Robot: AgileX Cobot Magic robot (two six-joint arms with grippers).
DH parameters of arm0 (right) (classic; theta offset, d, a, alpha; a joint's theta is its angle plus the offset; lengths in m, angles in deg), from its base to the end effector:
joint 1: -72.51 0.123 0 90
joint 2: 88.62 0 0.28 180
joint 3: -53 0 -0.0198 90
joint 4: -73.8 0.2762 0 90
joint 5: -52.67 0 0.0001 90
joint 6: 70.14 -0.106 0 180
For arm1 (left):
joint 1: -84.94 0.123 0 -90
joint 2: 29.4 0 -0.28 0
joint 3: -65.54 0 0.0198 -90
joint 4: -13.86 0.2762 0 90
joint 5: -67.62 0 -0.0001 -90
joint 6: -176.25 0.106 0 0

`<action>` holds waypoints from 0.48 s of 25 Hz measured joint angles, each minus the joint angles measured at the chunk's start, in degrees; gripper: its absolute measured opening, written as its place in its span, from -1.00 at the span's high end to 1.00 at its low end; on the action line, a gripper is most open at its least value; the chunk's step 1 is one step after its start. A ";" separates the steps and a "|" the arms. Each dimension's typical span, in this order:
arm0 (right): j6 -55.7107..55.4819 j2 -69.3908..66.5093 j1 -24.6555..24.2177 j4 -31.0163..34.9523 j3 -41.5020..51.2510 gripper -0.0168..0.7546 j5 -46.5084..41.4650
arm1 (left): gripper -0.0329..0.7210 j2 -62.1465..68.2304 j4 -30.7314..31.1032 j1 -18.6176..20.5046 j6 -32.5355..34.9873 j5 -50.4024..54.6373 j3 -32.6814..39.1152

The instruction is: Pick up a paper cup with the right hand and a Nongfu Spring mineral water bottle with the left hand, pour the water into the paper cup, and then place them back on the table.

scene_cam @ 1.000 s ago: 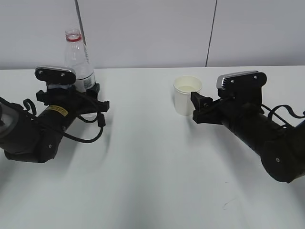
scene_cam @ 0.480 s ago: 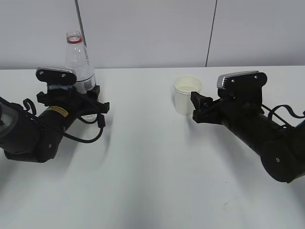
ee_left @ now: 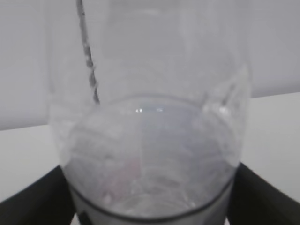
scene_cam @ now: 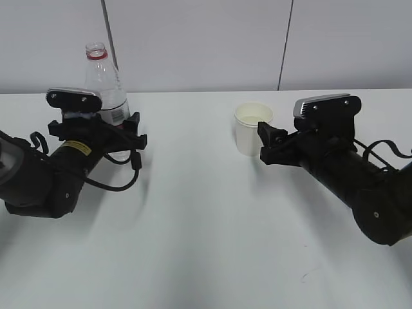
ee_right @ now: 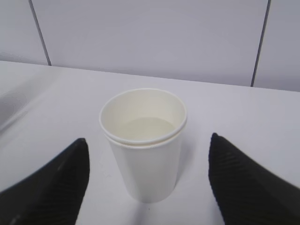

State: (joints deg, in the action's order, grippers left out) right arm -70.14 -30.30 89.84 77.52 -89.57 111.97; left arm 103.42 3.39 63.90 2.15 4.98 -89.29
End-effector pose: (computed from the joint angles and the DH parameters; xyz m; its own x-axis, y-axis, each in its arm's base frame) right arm 0.3533 0.1041 0.0921 -0.1716 -0.0188 -0.9850 -0.2394 0.9706 0.0231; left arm 0.3946 -0.1335 0.0692 -0.0897 0.0538 -0.9945 0.2061 0.9779 0.0343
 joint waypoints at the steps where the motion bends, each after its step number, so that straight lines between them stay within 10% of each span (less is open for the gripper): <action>1: 0.00 0.42 0.00 -0.05 0.11 -0.58 -0.10 | -0.54 -0.50 -0.08 0.00 0.20 0.07 0.00; 12: 0.00 5.13 0.00 -0.14 1.23 -0.58 -4.93 | -0.54 -7.90 -0.60 0.00 2.18 4.59 1.18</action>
State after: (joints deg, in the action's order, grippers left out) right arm -70.14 -25.17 89.84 77.38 -88.34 107.04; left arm 95.52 2.79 63.90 4.34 9.57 -88.11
